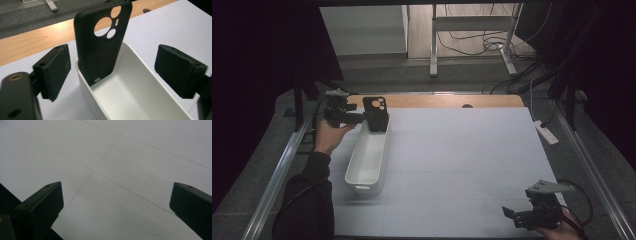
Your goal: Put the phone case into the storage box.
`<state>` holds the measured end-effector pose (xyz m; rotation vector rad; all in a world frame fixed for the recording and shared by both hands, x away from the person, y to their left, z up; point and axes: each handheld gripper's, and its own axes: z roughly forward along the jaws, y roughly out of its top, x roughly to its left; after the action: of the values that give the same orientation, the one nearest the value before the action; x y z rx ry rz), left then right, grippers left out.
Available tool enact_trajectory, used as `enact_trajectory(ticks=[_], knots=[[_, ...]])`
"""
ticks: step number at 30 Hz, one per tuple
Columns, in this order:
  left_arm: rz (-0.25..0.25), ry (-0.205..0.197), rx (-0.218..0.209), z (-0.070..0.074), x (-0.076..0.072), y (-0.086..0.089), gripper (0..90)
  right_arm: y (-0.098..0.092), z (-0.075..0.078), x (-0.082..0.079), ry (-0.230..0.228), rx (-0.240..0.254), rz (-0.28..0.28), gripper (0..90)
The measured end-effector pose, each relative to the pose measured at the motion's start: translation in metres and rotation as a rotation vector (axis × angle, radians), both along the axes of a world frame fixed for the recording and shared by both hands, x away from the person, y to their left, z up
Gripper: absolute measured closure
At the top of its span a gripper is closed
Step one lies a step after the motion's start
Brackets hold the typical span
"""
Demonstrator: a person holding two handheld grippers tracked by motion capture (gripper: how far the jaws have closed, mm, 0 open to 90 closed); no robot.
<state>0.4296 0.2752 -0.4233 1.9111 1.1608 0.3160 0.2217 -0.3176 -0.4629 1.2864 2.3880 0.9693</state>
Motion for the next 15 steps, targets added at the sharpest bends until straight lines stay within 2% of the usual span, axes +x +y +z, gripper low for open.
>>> enact_trajectory(ticks=[4,15], knots=[[-0.004,0.006,-0.014,0.000,-0.005,-0.001,10.0,0.000,0.000,-0.001,-0.008,-0.002,0.002,0.0],[-0.016,0.020,-0.014,-0.001,-0.018,-0.004,3.9,0.001,0.001,-0.002,-0.020,-0.011,0.006,0.0]])
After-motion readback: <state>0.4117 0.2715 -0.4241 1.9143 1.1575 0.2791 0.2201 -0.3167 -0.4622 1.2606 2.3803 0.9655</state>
